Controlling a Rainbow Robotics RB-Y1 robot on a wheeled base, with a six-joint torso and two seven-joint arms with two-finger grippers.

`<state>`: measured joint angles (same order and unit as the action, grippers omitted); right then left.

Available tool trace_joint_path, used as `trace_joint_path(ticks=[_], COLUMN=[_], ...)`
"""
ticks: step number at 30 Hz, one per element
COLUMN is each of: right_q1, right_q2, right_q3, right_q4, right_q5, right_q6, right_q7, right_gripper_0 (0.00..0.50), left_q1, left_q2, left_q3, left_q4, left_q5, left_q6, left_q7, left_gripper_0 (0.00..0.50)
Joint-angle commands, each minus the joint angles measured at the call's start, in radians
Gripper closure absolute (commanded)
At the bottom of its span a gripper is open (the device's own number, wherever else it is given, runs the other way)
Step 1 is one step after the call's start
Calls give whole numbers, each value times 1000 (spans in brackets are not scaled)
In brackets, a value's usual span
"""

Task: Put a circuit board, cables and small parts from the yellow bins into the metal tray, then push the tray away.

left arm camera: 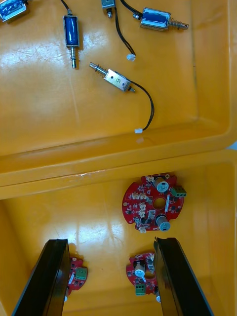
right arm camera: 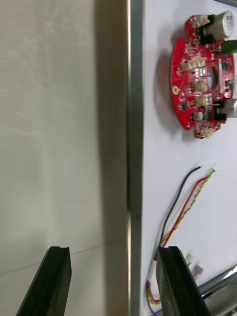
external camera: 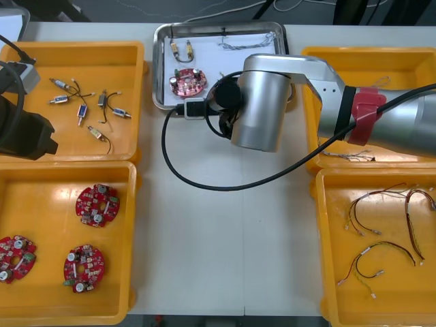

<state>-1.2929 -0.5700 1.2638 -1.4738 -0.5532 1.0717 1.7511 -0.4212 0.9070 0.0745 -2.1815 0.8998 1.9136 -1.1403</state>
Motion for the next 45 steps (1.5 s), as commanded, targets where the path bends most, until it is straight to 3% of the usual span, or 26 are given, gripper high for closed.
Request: trace_joint_path(ticks=[1, 17, 38, 45], right_q1=[-49, -26, 195, 288], right_q2=[-36, -68, -275, -349], right_q3=[-83, -339, -624, -695], right_q4=[-91, -154, -401, -468], right_q5=[-56, -344, -430, -452], right_q6=[100, 435, 675, 698], right_q7=[48, -42, -456, -601], right_gripper_0=[0, 0, 0, 0], left_q1=[16, 16, 16, 16], left_q2=[46, 46, 46, 46], left_q3=[28, 28, 28, 28], left_q4=[-27, -27, -27, -27], left_q5=[-7, -7, -7, -7], left_q6=[6, 6, 6, 6], left_q7=[-44, -44, -44, -44], left_gripper_0=[0, 0, 0, 0])
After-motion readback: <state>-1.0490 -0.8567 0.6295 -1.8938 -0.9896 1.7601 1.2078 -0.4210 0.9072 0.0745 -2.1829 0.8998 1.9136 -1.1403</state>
